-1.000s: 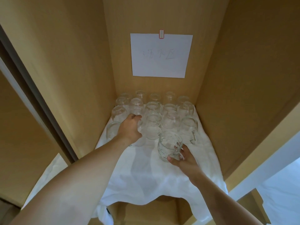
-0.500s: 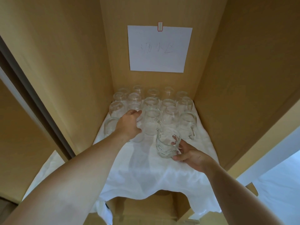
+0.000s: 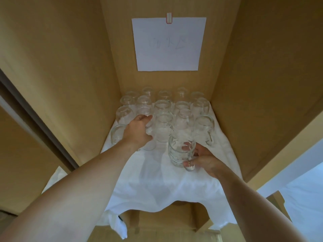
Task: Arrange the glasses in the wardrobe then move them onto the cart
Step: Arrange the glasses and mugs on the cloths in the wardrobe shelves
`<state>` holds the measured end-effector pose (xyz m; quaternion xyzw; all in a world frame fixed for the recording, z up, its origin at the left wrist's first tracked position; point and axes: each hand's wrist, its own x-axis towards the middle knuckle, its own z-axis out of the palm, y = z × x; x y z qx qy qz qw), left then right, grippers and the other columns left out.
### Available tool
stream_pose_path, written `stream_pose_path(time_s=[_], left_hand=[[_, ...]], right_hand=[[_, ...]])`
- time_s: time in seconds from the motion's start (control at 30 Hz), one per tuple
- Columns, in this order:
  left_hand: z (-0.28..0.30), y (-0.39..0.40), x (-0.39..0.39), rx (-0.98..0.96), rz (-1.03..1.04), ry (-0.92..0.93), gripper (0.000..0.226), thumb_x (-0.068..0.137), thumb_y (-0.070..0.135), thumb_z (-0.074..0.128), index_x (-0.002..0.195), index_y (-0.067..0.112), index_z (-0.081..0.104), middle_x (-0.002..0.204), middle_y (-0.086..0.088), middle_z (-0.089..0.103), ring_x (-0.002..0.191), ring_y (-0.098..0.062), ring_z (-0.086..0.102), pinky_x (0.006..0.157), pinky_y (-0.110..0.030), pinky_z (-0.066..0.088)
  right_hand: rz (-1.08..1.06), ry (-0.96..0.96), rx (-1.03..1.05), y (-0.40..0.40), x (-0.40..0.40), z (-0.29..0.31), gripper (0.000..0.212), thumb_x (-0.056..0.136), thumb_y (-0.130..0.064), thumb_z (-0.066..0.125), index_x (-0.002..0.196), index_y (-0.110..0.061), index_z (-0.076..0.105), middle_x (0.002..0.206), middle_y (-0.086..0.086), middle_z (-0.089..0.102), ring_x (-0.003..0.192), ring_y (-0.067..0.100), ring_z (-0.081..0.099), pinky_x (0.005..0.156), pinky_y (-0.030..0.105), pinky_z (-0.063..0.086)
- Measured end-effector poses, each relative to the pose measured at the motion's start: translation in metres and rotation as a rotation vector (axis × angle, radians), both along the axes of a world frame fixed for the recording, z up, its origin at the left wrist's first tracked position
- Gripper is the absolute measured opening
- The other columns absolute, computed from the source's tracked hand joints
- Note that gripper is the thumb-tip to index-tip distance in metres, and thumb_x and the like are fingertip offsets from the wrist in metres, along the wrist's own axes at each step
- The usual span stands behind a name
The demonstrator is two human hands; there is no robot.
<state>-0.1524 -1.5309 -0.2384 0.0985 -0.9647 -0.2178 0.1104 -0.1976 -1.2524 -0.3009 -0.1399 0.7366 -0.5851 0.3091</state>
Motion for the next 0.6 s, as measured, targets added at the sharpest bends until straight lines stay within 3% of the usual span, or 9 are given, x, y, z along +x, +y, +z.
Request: stream_pose_path(time_s=[0.17, 0.27, 0.33, 0.37, 0.47, 0.6], left_hand=[[0.001, 0.0, 0.001, 0.01, -0.006, 0.0, 0.092, 0.072, 0.026, 0.089, 0.153, 0.026, 0.045, 0.153, 0.0, 0.044, 0.13, -0.02, 0.053, 0.104, -0.032, 0.047], [0.002, -0.001, 0.001, 0.017, -0.009, -0.003, 0.092, 0.072, 0.026, 0.089, 0.152, 0.026, 0.045, 0.152, 0.0, 0.044, 0.129, -0.02, 0.053, 0.104, -0.034, 0.048], [0.002, -0.001, 0.001, 0.015, -0.009, -0.002, 0.091, 0.072, 0.026, 0.089, 0.152, 0.026, 0.045, 0.152, 0.0, 0.044, 0.13, -0.02, 0.053, 0.104, -0.036, 0.048], [0.002, -0.001, 0.002, 0.015, -0.011, -0.001, 0.091, 0.073, 0.026, 0.089, 0.152, 0.026, 0.045, 0.152, 0.0, 0.044, 0.13, -0.02, 0.053, 0.104, -0.036, 0.048], [0.002, -0.001, 0.002, 0.008, -0.022, 0.001, 0.09, 0.073, 0.026, 0.088, 0.153, 0.025, 0.045, 0.152, -0.001, 0.044, 0.131, -0.021, 0.052, 0.105, -0.035, 0.047], [0.002, -0.003, 0.001, 0.001, -0.026, 0.007, 0.09, 0.073, 0.027, 0.087, 0.153, 0.025, 0.044, 0.152, 0.0, 0.044, 0.131, -0.021, 0.052, 0.104, -0.033, 0.047]], right_hand=[[-0.128, -0.02, -0.074, 0.008, 0.004, 0.012, 0.085, 0.046, -0.015, 0.095, 0.125, -0.024, 0.065, 0.125, 0.002, 0.068, 0.116, 0.022, 0.066, 0.103, 0.04, 0.053], [-0.097, 0.102, 0.009, 0.004, -0.002, 0.039, 0.076, 0.046, -0.009, 0.09, 0.116, -0.025, 0.067, 0.113, 0.001, 0.067, 0.105, 0.018, 0.067, 0.081, 0.024, 0.056], [-0.025, 0.283, 0.198, -0.003, -0.004, 0.058, 0.079, 0.044, -0.008, 0.097, 0.114, -0.03, 0.066, 0.114, -0.002, 0.059, 0.099, 0.01, 0.064, 0.071, 0.013, 0.05], [0.018, 0.406, 0.334, -0.008, -0.005, 0.064, 0.086, 0.045, -0.011, 0.099, 0.12, -0.031, 0.063, 0.118, -0.003, 0.051, 0.103, 0.009, 0.058, 0.075, 0.01, 0.048], [0.213, 0.843, 0.769, -0.029, -0.002, 0.075, 0.099, 0.054, -0.016, 0.094, 0.143, -0.027, 0.052, 0.126, 0.0, 0.038, 0.115, 0.021, 0.046, 0.096, 0.027, 0.047], [0.472, 1.252, 1.023, -0.06, 0.006, 0.082, 0.082, 0.064, -0.011, 0.081, 0.14, -0.022, 0.054, 0.129, 0.007, 0.039, 0.112, 0.029, 0.046, 0.09, 0.041, 0.045]])
